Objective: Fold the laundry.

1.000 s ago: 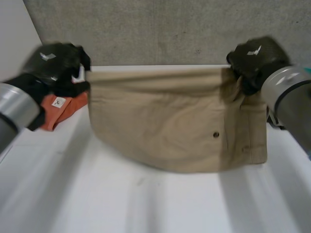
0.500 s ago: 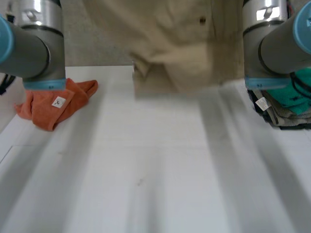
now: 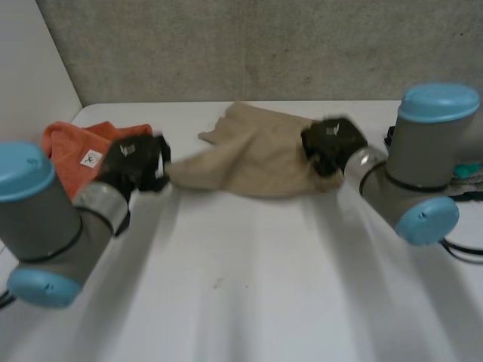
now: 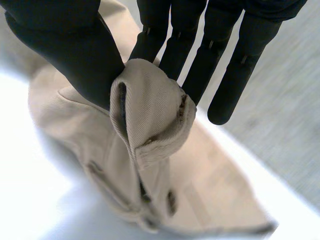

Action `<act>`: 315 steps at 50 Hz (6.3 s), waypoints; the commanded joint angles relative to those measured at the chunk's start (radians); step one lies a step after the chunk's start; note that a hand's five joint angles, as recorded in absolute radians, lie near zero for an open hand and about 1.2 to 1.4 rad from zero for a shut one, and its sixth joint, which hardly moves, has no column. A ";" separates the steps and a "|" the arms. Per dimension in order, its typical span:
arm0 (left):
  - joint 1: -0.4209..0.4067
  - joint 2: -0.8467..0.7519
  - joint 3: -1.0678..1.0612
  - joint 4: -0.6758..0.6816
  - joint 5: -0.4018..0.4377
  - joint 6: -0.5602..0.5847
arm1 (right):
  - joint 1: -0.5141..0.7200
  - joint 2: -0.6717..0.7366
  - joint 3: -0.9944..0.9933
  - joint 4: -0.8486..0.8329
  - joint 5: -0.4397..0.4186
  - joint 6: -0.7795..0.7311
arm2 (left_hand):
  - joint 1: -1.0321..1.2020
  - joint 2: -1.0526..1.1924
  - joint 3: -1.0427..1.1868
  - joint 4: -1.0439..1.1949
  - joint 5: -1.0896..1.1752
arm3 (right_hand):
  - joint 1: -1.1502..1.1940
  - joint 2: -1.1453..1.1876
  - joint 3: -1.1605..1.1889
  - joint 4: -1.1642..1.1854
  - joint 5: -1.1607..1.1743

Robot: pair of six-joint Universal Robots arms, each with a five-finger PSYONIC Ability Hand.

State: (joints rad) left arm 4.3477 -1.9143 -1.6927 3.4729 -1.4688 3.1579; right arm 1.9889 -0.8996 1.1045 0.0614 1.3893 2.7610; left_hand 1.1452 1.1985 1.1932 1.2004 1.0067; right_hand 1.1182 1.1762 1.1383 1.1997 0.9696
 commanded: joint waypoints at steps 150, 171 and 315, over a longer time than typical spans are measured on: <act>-0.074 -0.195 0.087 0.077 -0.039 0.367 | 0.002 0.057 0.093 -0.129 0.139 -0.222 | 0.251 0.198 0.203 0.196 0.215 | 0.278 0.220 0.258 0.197 0.252; -0.169 0.285 -0.269 -0.783 -0.033 0.684 | -0.010 -0.393 0.598 0.491 0.125 -0.512 | 0.251 0.198 0.203 0.196 0.215 | 0.278 0.220 0.258 0.197 0.252; -0.327 -0.479 0.576 -0.259 -0.195 0.243 | -0.022 0.071 0.069 0.164 -0.030 0.272 | -0.847 -0.900 -0.895 -0.902 -0.883 | -0.944 -1.002 -0.964 -1.025 -0.970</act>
State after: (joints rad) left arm 4.0102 -2.3048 -1.1806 3.3005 -1.5773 3.3159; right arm 1.9657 -0.9166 1.2144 0.1789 1.3385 3.0628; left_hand 0.1726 0.2110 0.1897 0.1993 0.0466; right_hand 0.2187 0.2134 0.2114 0.2123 0.0443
